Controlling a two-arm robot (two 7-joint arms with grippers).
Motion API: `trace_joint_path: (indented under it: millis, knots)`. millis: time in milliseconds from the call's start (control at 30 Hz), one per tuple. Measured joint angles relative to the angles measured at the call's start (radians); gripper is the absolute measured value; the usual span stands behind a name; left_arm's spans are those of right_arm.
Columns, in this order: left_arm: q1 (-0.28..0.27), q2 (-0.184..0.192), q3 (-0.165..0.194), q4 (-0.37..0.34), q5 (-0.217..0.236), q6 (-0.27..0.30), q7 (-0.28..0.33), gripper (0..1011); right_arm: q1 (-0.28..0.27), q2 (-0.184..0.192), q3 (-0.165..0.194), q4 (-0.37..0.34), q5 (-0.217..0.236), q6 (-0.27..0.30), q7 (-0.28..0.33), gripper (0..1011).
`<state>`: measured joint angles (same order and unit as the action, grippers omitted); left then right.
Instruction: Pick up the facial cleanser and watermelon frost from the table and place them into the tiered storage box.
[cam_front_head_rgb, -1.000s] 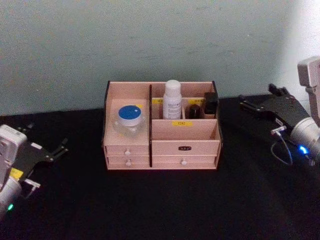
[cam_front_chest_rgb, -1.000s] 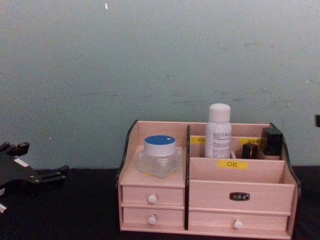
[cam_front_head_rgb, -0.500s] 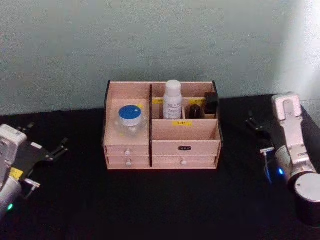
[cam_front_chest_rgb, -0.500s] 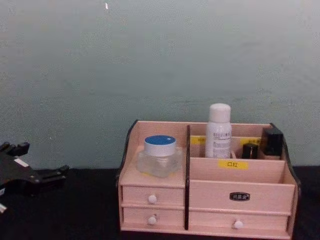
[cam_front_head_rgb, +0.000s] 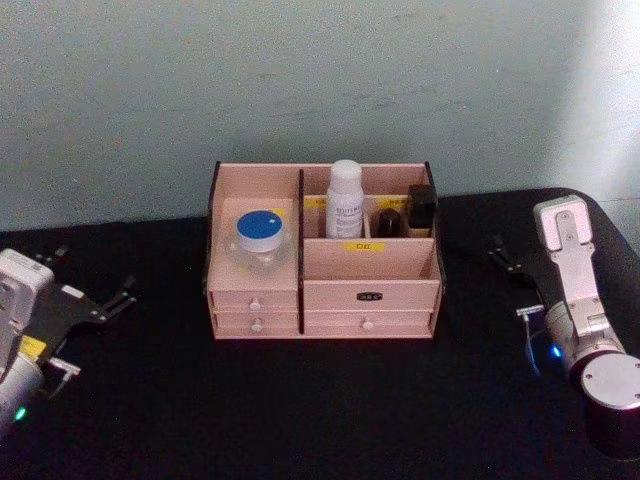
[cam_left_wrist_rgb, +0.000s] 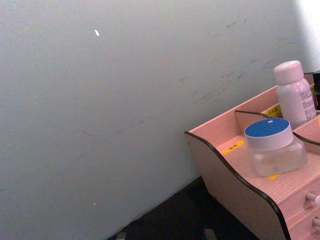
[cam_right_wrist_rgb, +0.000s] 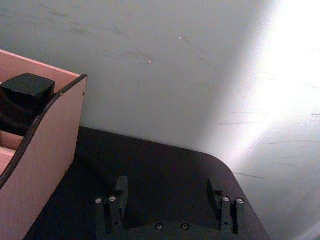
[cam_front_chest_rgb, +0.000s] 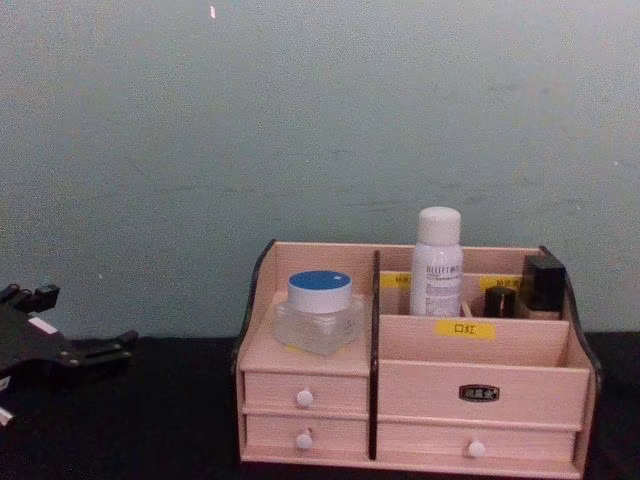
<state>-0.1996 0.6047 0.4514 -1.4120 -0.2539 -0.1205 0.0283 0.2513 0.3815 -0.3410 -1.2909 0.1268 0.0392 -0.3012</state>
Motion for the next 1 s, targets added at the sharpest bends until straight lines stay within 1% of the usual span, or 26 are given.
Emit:
trace_joint_path:
  millis: [1000]
  knots:
    - [0.0,0.0,0.0,0.0,0.0,0.0,0.0,1002,0.0,0.003,-0.002,-0.007,0.003,0.001,0.0,1000]
